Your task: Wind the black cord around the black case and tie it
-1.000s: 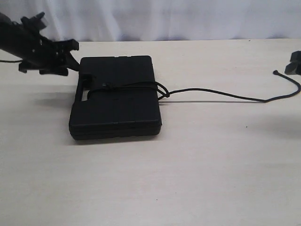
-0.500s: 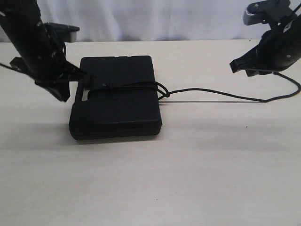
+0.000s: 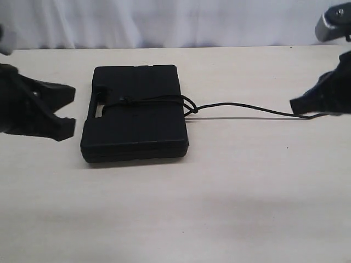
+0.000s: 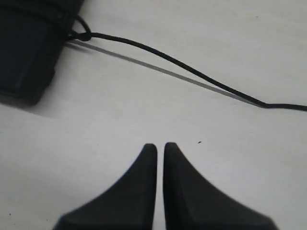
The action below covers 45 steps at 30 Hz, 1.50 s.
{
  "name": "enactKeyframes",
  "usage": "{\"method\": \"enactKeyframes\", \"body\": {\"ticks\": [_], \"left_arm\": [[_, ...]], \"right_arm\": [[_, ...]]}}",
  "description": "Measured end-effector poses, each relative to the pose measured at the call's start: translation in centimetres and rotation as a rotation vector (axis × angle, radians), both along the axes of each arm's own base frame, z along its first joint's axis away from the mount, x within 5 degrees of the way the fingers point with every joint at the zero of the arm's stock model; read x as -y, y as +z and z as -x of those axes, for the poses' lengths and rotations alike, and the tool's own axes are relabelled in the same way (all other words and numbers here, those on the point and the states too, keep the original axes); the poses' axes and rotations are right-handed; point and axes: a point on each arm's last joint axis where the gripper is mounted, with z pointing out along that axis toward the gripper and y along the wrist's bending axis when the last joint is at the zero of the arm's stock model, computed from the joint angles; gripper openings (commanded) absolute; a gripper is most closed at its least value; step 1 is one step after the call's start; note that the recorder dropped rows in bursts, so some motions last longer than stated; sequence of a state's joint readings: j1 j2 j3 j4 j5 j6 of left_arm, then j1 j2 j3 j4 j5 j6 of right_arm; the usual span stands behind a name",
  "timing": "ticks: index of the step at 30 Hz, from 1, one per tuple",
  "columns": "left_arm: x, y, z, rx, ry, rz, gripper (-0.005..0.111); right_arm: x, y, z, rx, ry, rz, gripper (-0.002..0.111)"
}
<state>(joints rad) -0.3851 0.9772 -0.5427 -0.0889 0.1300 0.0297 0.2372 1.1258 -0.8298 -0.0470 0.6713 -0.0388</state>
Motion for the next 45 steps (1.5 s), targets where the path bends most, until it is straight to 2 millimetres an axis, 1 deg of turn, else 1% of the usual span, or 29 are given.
{"method": "enactKeyframes", "body": {"ticks": [1, 4, 7, 10, 15, 21, 23, 25, 26, 28, 29, 31, 33, 35, 38, 40, 42, 45], "left_arm": [[-0.4, 0.0, 0.9, 0.067, 0.006, 0.025, 0.000], [-1.1, 0.1, 2.2, 0.208, 0.018, 0.077, 0.000], [-1.3, 0.3, 2.7, 0.261, 0.023, 0.099, 0.000], [-1.4, 0.4, 2.8, 0.275, 0.024, 0.104, 0.000], [-1.4, 0.4, 2.7, 0.280, 0.025, 0.106, 0.000], [-1.4, 0.4, 2.7, 0.280, 0.025, 0.106, 0.000], [-1.4, 0.4, 2.8, 0.278, 0.025, 0.106, 0.000], [-1.6, 0.6, 3.2, 0.297, 0.025, 0.113, 0.000], [-1.8, 0.7, 3.8, 0.321, 0.025, 0.123, 0.000], [-2.5, 0.8, 5.6, 0.387, 0.026, 0.151, 0.000], [-3.1, 0.5, 6.9, 0.441, 0.029, 0.172, 0.000], [-4.1, -0.7, 9.2, 0.558, 0.035, 0.218, 0.000], [-4.9, -3.0, 11.1, 0.655, 0.041, 0.255, 0.000], [-5.3, -3.7, 12.1, 0.679, 0.038, 0.267, 0.000], [-5.6, -4.5, 12.9, 0.645, 0.048, 0.248, 0.000], [-5.8, -5.0, 13.0, 0.612, 0.068, 0.229, 0.000], [-5.9, -5.4, 12.9, 0.571, 0.097, 0.203, 0.000], [-6.1, -5.6, 12.9, 0.560, 0.135, 0.187, 0.000]], "right_arm": [[-0.2, -0.5, 0.7, 0.052, 0.023, -0.010, 0.004], [-0.3, -2.7, 2.8, 0.185, 0.067, -0.042, 0.004], [-0.3, -4.5, 3.9, 0.316, 0.085, -0.084, 0.004], [-0.2, -5.4, 4.5, 0.429, 0.089, -0.120, 0.004], [0.0, -6.5, 5.3, 0.449, 0.091, -0.127, 0.004], [0.0, -6.6, 5.4, 0.458, 0.091, -0.129, 0.004], [0.1, -7.0, 5.5, 0.447, 0.090, -0.129, 0.004], [0.4, -7.8, 6.7, 0.444, 0.090, -0.128, 0.004], [0.6, -8.1, 7.4, 0.453, 0.090, -0.130, 0.004], [1.3, -9.1, 9.6, 0.492, 0.090, -0.140, 0.004], [1.7, -9.7, 10.8, 0.525, 0.090, -0.148, 0.004], [2.3, -10.7, 12.7, 0.547, 0.088, -0.152, 0.004], [2.8, -11.2, 14.1, 0.520, 0.076, -0.140, 0.004], [3.2, -11.0, 14.9, 0.563, 0.052, -0.143, 0.004], [3.7, -10.3, 15.8, 0.677, 0.012, -0.156, 0.004], [3.9, -10.0, 16.0, 0.725, -0.019, -0.152, 0.004], [4.1, -9.9, 16.0, 0.749, -0.052, -0.143, 0.004], [4.3, -9.7, 15.9, 0.770, -0.084, -0.133, 0.004]]}}
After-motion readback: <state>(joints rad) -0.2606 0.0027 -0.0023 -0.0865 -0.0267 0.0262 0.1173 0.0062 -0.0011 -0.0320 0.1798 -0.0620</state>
